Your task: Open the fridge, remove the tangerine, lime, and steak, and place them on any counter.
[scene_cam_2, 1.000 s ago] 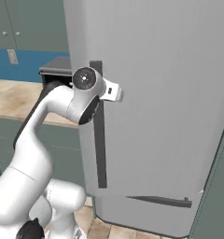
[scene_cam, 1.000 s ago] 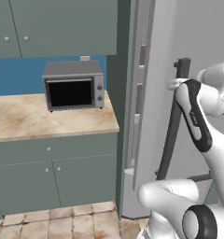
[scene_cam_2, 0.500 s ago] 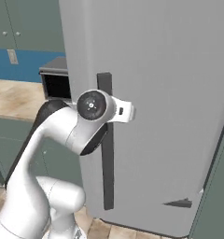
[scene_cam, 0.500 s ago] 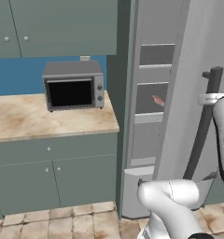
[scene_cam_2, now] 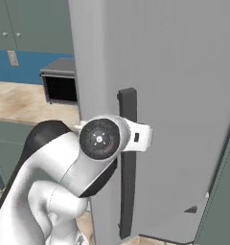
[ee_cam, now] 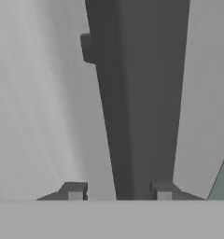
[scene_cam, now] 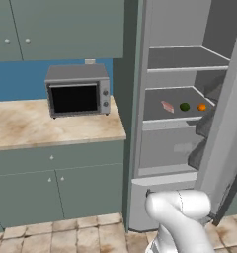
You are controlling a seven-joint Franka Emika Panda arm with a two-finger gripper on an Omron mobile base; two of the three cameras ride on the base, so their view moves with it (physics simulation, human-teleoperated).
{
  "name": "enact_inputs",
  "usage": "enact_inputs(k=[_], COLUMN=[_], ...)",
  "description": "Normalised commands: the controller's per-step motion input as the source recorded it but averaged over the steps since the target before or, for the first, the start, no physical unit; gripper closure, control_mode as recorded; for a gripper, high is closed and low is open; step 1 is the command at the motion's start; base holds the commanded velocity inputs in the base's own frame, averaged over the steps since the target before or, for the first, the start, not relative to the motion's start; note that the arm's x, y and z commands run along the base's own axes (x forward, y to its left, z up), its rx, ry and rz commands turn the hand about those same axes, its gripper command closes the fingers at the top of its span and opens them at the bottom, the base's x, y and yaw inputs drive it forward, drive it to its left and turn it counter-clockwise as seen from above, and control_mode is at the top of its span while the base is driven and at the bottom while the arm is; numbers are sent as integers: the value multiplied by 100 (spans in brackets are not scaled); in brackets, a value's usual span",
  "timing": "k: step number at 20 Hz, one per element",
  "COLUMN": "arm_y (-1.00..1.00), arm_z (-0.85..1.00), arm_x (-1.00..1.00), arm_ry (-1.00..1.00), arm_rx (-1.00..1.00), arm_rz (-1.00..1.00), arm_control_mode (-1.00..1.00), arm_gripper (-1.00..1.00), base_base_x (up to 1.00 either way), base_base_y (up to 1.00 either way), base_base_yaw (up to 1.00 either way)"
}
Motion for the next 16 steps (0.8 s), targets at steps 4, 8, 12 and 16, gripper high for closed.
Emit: enact_inputs(k=[4, 8, 12, 16], arm_y=[6, 42, 96, 99], arm_z=[36, 19, 7, 0], arm_x=[-98, -70, -12, 33], arm_ry=[6, 8, 6, 23], arm_rx=[0, -2, -11, -17], arm_rz=[-49, -59, -37, -6], arm_control_mode=[-100, -100, -100, -100], arm_gripper=[-100, -100, -100, -100], base_base_x=[0, 0, 0, 0], base_base_y=[0, 0, 0, 0], base_base_yaw=[0, 0, 0, 0])
